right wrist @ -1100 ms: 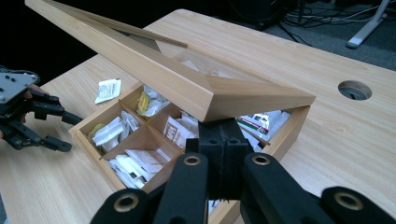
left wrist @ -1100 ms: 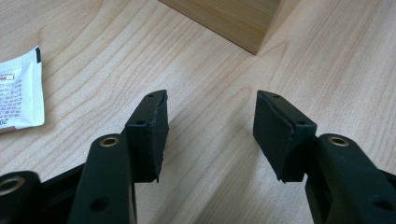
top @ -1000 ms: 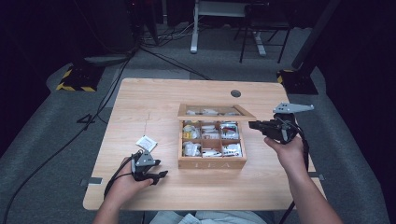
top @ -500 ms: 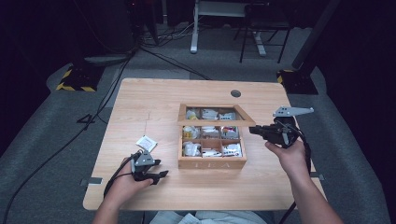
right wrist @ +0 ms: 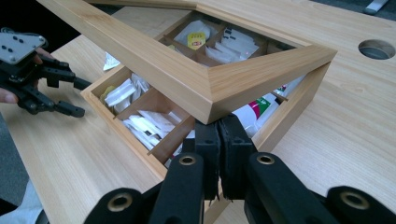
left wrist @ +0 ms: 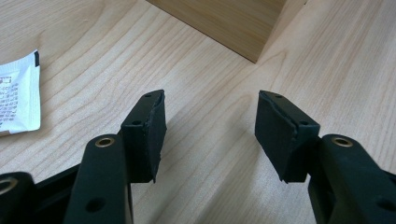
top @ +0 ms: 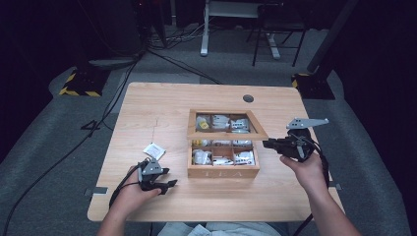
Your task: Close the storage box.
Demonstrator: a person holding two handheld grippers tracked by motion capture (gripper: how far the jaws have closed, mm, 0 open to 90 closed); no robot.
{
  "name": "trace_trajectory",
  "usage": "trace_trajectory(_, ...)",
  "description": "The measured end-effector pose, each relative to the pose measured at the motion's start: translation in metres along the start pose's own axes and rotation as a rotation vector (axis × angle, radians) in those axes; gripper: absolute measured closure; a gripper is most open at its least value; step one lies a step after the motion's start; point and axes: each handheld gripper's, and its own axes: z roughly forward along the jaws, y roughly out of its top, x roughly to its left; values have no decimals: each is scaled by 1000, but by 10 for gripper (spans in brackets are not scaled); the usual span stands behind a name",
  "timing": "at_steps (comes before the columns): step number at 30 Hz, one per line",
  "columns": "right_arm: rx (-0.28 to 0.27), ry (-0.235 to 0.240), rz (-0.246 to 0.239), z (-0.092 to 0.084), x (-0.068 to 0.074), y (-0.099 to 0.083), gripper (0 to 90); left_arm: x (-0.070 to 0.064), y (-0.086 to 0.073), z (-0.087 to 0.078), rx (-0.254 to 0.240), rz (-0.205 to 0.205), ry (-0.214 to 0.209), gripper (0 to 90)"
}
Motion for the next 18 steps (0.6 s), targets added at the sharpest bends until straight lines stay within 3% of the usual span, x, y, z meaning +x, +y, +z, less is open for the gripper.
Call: trace_trajectory(18,94,-4,-39,5,8,-7,843,0,0,0,0,2,0,441)
